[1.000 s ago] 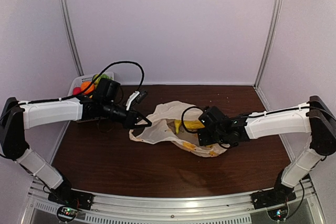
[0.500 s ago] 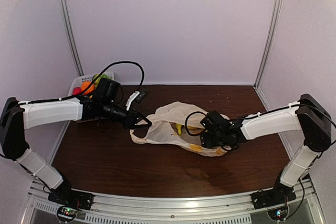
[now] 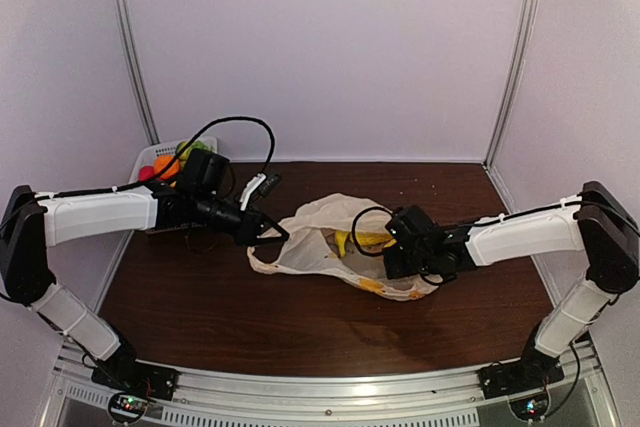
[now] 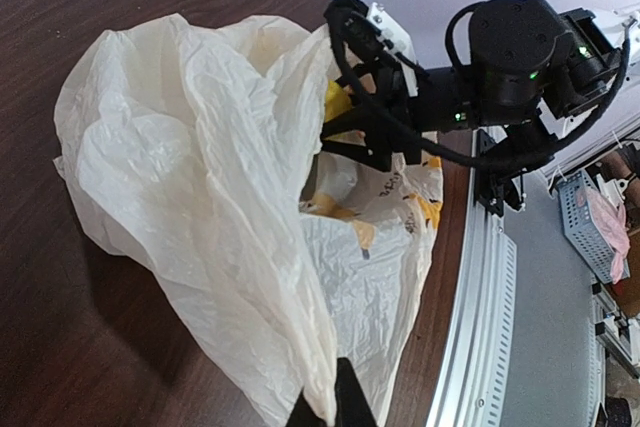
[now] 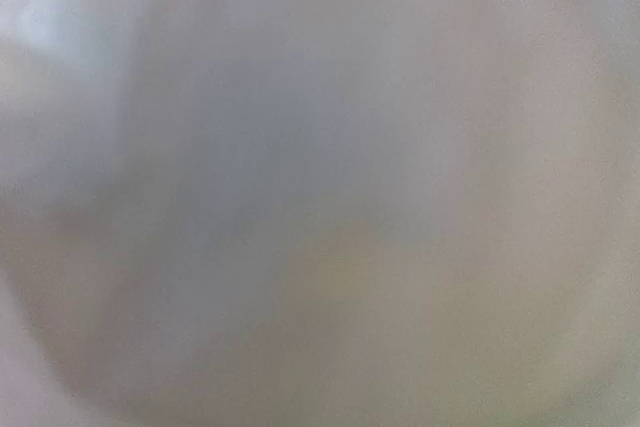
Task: Untie the knot of the plastic bag and take out the fruit
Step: Pick up the fake fruit from the takeout bag.
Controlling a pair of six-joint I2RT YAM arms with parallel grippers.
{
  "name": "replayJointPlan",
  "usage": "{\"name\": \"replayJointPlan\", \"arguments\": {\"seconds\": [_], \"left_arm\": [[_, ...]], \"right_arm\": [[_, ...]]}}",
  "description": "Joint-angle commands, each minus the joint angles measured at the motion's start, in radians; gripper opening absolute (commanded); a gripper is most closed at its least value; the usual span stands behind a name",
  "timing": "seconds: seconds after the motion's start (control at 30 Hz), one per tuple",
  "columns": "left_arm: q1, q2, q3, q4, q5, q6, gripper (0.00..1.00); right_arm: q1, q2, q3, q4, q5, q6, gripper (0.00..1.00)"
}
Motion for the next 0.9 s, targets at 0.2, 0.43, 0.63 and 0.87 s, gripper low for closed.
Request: {"name": "replayJointPlan", "arguments": {"seconds": [0.2, 0.43, 0.63, 0.87], "left_arm": [[-0.004, 0.004, 0.012, 0.020, -0.039, 0.005, 0.00], [-0.006, -0.009, 0.007, 0.020, -0.084, 0.011, 0.00], [-0.027, -0.089, -0.009, 0.025, -0.207, 0.045, 0.29], [-0.028, -0.287, -0.073, 0.140, -0.347, 0.104, 0.87]], "right_arm": [[-0.006, -0.248, -0.062, 0.128, -0.251, -0.081, 0.60], [-0.006, -0.350, -0.125, 0.303, -0.610, -0.089, 0.60], [-0.004, -0.432, -0.180, 0.441, -0.793, -0.044, 0.59], [-0.004, -0.489, -0.196, 0.567, -0.876, 0.000, 0.60]]}}
